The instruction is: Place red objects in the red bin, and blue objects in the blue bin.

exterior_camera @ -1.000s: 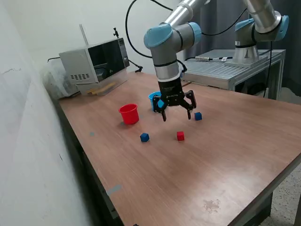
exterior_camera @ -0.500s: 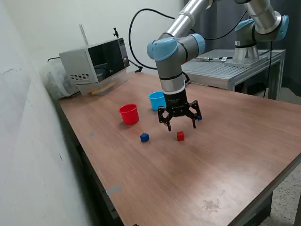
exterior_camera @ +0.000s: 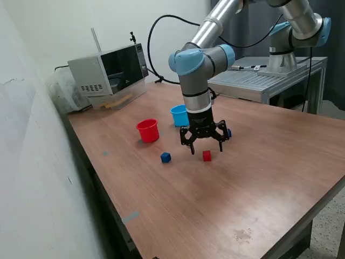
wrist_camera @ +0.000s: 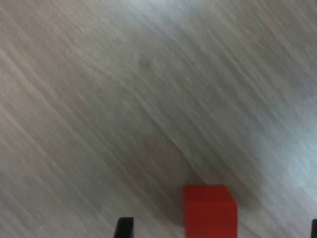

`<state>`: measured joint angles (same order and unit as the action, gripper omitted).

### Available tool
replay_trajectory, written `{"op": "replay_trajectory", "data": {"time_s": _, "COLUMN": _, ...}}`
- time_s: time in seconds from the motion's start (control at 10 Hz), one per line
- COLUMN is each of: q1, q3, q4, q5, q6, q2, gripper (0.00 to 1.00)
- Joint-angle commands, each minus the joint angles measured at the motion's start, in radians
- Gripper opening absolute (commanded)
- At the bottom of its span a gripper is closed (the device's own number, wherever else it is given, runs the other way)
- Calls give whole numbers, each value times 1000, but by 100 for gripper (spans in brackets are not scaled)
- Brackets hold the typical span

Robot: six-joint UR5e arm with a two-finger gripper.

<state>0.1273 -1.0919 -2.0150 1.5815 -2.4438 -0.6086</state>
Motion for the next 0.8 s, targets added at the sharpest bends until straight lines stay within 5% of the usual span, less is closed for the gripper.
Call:
{"op": "replay_trajectory", "data": {"time_s": 0.0, "q1": 0, "q3": -2, "q4": -2, "q5": 5, "q6": 0, "q2": 3, "gripper": 0}}
{"op": "replay_trajectory", "data": {"time_s": 0.7, "q1": -2, "q3": -11, "q4": 1, "q5": 66, "q6": 5, "q2": -51, "gripper": 0}}
